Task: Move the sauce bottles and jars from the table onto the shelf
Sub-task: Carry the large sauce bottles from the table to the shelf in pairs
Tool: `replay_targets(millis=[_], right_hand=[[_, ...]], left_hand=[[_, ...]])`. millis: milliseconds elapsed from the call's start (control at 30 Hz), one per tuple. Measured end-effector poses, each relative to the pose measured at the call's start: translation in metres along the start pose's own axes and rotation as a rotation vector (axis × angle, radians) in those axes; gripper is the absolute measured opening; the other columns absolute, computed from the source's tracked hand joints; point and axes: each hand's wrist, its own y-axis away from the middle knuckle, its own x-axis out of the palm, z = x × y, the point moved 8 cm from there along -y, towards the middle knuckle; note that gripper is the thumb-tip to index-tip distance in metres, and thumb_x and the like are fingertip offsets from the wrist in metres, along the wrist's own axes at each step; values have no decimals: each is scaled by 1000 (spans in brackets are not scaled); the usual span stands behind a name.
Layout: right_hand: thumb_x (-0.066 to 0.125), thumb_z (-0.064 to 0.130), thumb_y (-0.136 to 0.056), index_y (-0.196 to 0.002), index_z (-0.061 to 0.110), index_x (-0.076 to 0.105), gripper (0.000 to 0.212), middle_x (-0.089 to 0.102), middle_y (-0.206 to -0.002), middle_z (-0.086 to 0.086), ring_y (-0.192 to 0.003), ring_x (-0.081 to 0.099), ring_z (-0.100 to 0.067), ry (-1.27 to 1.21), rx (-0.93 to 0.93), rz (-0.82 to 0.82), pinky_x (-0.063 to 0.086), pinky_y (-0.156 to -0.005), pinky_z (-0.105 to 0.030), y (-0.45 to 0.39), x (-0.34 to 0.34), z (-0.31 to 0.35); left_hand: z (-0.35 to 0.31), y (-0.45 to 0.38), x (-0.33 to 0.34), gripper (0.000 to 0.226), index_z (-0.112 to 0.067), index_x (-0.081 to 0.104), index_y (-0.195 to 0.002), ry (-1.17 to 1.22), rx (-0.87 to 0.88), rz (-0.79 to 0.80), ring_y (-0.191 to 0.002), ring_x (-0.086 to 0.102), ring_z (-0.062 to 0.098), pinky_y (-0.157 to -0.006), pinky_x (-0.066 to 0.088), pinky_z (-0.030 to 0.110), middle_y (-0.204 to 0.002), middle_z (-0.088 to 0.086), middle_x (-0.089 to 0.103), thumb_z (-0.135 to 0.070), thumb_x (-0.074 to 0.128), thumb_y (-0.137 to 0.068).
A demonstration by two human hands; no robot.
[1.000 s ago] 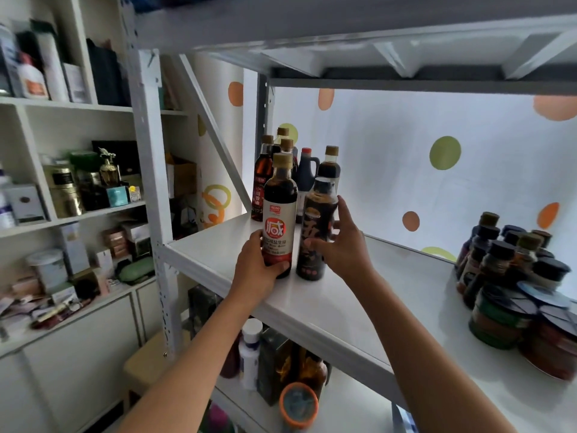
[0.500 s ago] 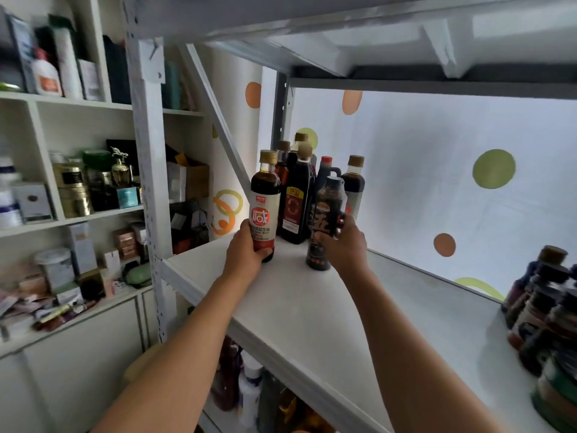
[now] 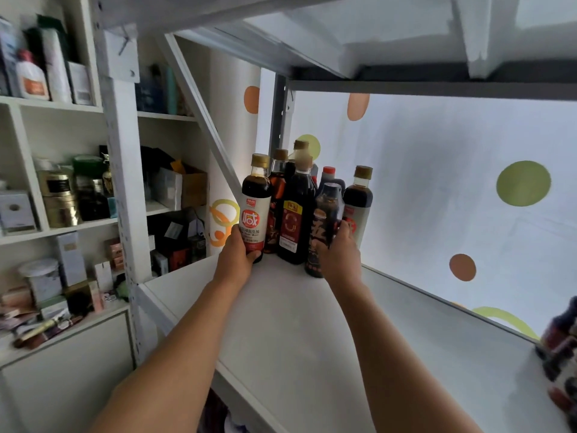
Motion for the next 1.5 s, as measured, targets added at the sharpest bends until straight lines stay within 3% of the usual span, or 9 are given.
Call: replay_targets(millis=[300,500,700,900,1000,1100,1200,1367,1500], right_hand=[[58,35,-96,-152,13,24,69,41,-141,-14,-117,53,-36,61,-23,-102,50,-86,-47,5,14,-15],[58,34,-96,-148,11,33,62,45,-140,-12,-117,54,-33,26,-57,-142,50,-85,-43,9,13,-18],[57,31,-97,-148,12,32,60,45,-143,-11,-120,53,-33,-27,-76,-130,50,-87,-45,9,19,-21],[57,17,-93,-149,11,22,66,41,-142,-13,-125,48,-36,-53,-26,-44,49,-93,-51,18,19,-26],[53,7,-89,-144,6,27,61,43,-135,-17,-121,48,-38,101,33,24,48,-91,-48,36,13,-31],[45,5,-89,-131,4,42,42,49,-129,-17,-116,51,-36,307,39,158,46,-92,-43,62,10,-32],[36,14,-95,-130,4,51,40,51,-136,-16,-125,48,-32,486,0,291,37,-104,-37,96,7,-25],[28,19,-97,-142,7,40,48,38,-150,-15,-142,31,-29,599,-45,412,22,-117,-42,154,-4,-19],[23,27,-102,-146,10,32,48,29,-155,-13,-146,24,-28,630,-50,487,18,-119,-46,200,-20,-15]], left_hand=[[19,-12,11,69,-17,21,-149,-81,-57,45,-135,42,32,-110,36,51,-149,11,41,-21,63,-93],[28,-17,17,70,-15,17,-150,-136,-88,48,-135,42,32,-110,37,52,-150,12,40,-24,60,-95],[26,-10,17,92,-10,-10,-154,-204,-127,55,-142,30,31,-114,29,44,-157,15,25,-24,60,-95],[19,14,-7,101,-1,-9,-152,-309,-188,-24,-145,20,38,-116,28,46,-157,24,14,-26,68,-90],[12,38,-10,89,0,-5,-152,-458,-180,74,-144,21,38,-116,28,43,-157,25,15,-31,56,-96],[-2,69,-11,65,-3,15,-152,-600,-125,243,-139,33,34,-115,29,41,-153,20,30,-36,39,-102],[-13,103,-15,61,-6,19,-152,-717,-83,406,-146,20,28,-120,15,38,-159,15,20,-41,26,-103],[-24,156,-20,69,-10,6,-155,-776,-19,602,-150,-1,24,-122,1,38,-163,11,-1,-51,20,-101],[-34,202,-32,64,-15,7,-156,-722,89,600,-150,-4,19,-122,-3,38,-164,5,-2,-48,16,-102]])
